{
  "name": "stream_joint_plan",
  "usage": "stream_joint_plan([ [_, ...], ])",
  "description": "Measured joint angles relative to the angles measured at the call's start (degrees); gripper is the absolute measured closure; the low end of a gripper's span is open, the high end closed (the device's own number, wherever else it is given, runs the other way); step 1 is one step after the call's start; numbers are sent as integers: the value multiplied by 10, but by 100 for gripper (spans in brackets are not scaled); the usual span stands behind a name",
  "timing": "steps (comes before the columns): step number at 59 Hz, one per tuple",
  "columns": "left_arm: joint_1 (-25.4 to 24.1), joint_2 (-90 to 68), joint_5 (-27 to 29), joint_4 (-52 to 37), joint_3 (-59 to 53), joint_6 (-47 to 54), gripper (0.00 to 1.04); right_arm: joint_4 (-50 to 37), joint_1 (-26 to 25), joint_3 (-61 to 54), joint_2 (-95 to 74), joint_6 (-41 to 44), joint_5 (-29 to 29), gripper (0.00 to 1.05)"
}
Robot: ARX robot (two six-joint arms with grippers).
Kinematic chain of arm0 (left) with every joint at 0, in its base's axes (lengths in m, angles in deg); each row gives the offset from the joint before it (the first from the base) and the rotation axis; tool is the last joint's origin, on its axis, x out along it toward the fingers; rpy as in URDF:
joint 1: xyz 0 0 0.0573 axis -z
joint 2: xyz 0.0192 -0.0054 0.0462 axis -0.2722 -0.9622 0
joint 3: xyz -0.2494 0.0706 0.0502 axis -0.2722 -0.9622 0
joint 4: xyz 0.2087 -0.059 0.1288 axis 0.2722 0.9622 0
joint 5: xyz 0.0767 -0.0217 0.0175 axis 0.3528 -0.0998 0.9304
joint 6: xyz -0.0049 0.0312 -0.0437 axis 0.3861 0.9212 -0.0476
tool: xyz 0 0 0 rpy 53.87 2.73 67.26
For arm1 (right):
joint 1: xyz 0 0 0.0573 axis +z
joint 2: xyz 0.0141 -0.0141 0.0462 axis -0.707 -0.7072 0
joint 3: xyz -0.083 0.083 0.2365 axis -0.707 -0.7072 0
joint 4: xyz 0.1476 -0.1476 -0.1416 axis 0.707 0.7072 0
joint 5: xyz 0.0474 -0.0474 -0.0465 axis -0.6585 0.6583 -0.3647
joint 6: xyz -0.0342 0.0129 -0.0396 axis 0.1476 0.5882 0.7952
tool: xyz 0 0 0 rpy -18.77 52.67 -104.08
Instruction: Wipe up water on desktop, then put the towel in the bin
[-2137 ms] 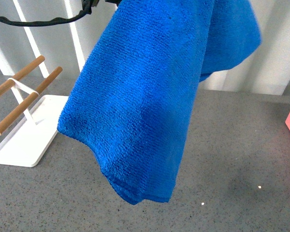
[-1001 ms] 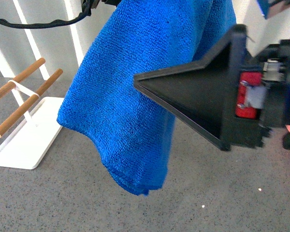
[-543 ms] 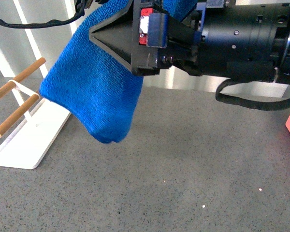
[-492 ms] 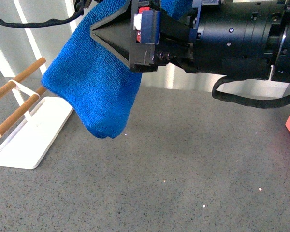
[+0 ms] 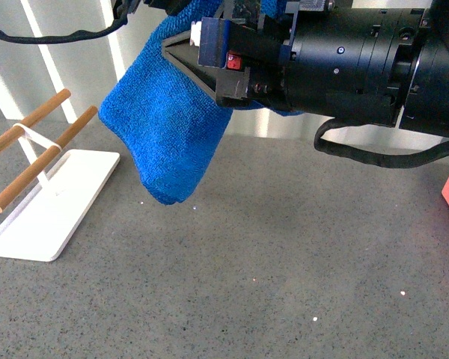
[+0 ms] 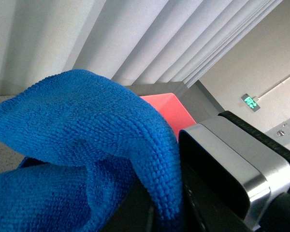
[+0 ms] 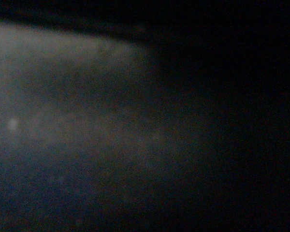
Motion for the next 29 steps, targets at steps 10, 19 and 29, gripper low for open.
stream_joint_plan([
  [10, -2, -3, 11, 1, 0, 0, 58, 2, -4, -3, 1, 12, -1, 100],
  [19, -3, -5, 16, 2, 0, 0, 39, 11, -5, -5, 6, 23, 0, 100],
  [29, -6, -7, 21, 2, 0, 0, 18, 17, -5, -7, 11, 30, 5, 100],
])
